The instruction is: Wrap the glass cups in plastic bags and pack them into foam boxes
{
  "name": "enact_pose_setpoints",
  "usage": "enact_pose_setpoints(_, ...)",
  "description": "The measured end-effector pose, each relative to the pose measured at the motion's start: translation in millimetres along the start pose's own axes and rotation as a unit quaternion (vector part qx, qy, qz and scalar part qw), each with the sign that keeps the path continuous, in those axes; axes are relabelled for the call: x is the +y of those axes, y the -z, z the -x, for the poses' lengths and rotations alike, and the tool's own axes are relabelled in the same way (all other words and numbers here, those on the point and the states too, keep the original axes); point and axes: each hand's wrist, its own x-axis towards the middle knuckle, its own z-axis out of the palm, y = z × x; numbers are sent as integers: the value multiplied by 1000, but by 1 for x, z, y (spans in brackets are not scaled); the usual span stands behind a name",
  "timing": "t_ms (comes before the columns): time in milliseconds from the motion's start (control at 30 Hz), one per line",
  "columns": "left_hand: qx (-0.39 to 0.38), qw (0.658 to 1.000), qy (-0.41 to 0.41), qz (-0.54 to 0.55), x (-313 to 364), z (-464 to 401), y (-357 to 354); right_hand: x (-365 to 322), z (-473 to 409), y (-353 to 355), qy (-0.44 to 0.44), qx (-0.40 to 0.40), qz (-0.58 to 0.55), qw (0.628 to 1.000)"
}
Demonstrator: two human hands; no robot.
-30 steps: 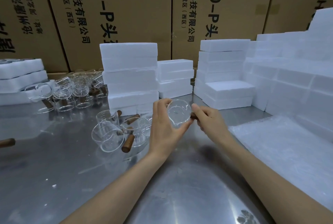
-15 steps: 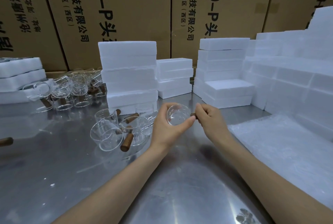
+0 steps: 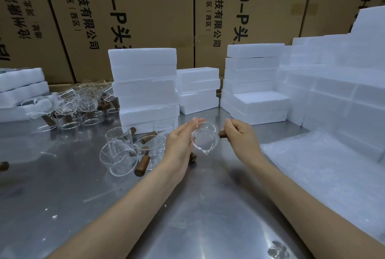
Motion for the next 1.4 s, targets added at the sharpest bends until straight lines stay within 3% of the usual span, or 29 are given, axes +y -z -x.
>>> enact_pose_setpoints(100,-74,996,16,40,7,-1,3,-1,-4,7,-51,2,-4,999)
enact_pose_setpoints(300,-207,978,24,32,18,0,14,-1,-7,12,-126,-20,-124,984)
enact_pose_setpoints(533,-258,961,-4,-97,17,-6,21,2,-9,11,-120,-25,-122,985)
enact_pose_setpoints(833,-219,952,-34,-210,15,-2,15,-2,-4,6,-66,-9,-42,997)
enact_pose_setpoints(1033,-83,969,-78,-221,6,8,-1,-2,-2,2,-26,-6,-18,999)
enact_pose_setpoints(1233,26,985,-46,-163,4,13,-15,-3,3,-2,5,-33,2,999)
enact_pose_setpoints(1300,8,986,-46,-160,7,14,-15,-4,3,-1,-9,-34,-8,999)
enact_pose_setpoints(1400,-101,976,-60,-182,15,12,-9,-5,-2,4,-55,-18,-44,997)
